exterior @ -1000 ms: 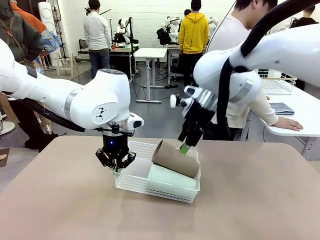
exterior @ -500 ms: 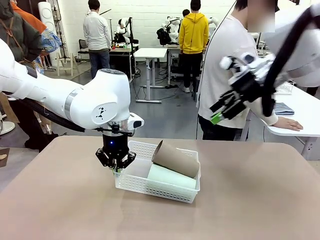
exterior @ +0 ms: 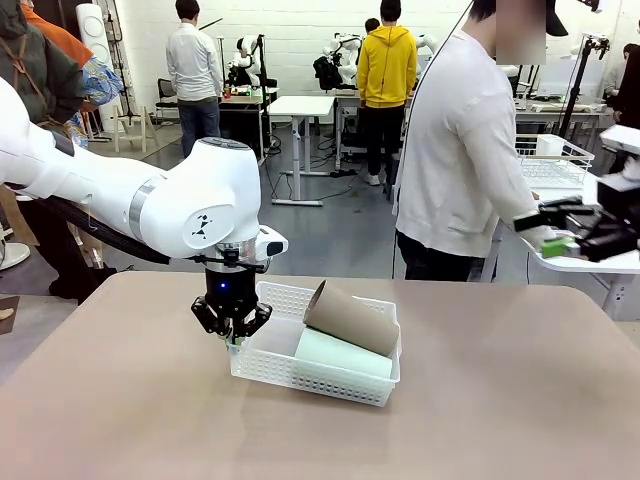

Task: Clean and organize the cups into the basket.
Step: Move the Organizing basket back to the left side of the table.

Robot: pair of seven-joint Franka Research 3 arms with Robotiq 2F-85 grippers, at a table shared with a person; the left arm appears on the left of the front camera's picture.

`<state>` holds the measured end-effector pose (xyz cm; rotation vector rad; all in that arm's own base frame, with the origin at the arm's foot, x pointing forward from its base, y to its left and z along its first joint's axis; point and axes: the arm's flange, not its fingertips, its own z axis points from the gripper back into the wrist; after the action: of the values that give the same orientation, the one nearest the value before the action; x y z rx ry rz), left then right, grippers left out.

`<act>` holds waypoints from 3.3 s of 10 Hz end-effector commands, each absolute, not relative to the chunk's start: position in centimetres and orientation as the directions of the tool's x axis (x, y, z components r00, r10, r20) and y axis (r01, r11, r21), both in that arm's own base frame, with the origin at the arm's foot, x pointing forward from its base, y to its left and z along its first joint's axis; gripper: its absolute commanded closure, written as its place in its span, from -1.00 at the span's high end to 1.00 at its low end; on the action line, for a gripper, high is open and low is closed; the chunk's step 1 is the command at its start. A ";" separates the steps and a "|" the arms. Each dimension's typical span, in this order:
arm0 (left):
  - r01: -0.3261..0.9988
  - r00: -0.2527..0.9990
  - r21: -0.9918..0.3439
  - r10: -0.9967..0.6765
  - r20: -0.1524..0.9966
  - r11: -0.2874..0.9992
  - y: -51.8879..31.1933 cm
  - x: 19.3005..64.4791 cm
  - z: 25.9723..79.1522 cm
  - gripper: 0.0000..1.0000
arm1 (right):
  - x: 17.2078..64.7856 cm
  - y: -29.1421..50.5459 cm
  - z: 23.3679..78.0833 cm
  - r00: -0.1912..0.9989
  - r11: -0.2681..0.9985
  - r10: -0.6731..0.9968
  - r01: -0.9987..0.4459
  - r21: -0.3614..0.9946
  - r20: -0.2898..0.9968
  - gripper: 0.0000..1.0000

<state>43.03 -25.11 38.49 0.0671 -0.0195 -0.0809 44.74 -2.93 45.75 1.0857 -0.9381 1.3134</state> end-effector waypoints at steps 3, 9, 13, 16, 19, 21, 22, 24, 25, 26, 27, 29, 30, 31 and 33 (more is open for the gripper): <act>0.081 0.996 0.078 -0.084 0.029 0.994 -25.1 43.1 38.8 -1.00 | 45.1 -5.0 41.8 0.062 -0.051 0.245 -0.996 0.077 0.968 1.00; 0.081 0.996 0.078 -0.084 0.029 0.994 -25.1 43.1 38.8 -1.00 | 45.1 -5.7 41.3 0.087 -0.048 0.229 -0.994 0.100 0.970 1.00; 0.081 0.996 0.078 -0.084 0.029 0.994 -25.1 43.1 38.8 -1.00 | 44.5 -13.0 41.4 0.056 0.043 0.192 -0.998 0.048 0.980 1.00; 0.081 0.996 0.078 -0.084 0.029 0.994 -25.1 43.1 38.8 -1.00 | 43.5 -20.3 41.0 0.047 0.065 0.187 -0.997 0.035 0.981 1.00; 0.081 0.996 0.078 -0.084 0.029 0.994 -25.1 43.1 38.8 -1.00 | 42.7 -25.8 40.2 0.061 0.112 0.182 -0.993 0.041 0.981 1.00; 0.081 0.996 0.078 -0.084 0.029 0.994 -25.1 43.1 38.8 -1.00 | 41.4 -28.9 40.5 0.041 0.157 0.156 -0.987 0.017 0.987 1.00; 0.081 0.996 0.078 -0.084 0.029 0.994 -25.1 43.1 38.8 -1.00 | 40.7 -30.1 41.0 0.027 0.176 0.134 -0.984 0.003 0.991 1.00; 0.081 0.996 0.078 -0.084 0.029 0.994 -25.1 43.1 38.8 -1.00 | 39.4 -31.5 41.8 0.011 0.193 0.102 -0.981 -0.009 0.995 1.00; 0.081 0.996 0.078 -0.084 0.029 0.994 -25.1 43.1 38.8 -1.00 | 40.1 -30.1 41.0 0.059 0.190 0.152 -0.981 0.030 0.987 1.00; 0.081 0.996 0.078 -0.084 0.029 0.994 -25.1 43.1 38.8 -1.00 | 40.1 -30.1 41.0 0.059 0.190 0.152 -0.981 0.030 0.987 1.00; 0.081 0.996 0.078 -0.084 0.029 0.994 -25.1 43.1 38.8 -1.00 | 40.1 -30.1 41.0 0.059 0.190 0.152 -0.981 0.030 0.987 1.00; 0.081 0.996 0.078 -0.084 0.029 0.994 -25.1 43.1 38.8 -1.00 | 40.1 -30.1 41.0 0.059 0.190 0.152 -0.981 0.030 0.987 1.00; 0.081 0.996 0.078 -0.084 0.029 0.994 -25.1 43.1 38.8 -1.00 | 40.1 -30.1 41.0 0.059 0.190 0.152 -0.981 0.030 0.987 1.00; 0.081 0.996 0.078 -0.084 0.029 0.994 -25.1 43.1 38.8 -1.00 | 40.1 -30.1 41.0 0.059 0.190 0.152 -0.981 0.030 0.987 1.00; 0.081 0.996 0.078 -0.084 0.029 0.994 -25.1 43.1 38.8 -1.00 | 38.6 -28.6 41.9 -0.154 0.040 0.242 -0.985 -0.168 0.958 1.00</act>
<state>43.03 -25.11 38.50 0.0671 -0.0196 -0.0811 39.71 -29.91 41.50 0.9628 -1.1579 1.1985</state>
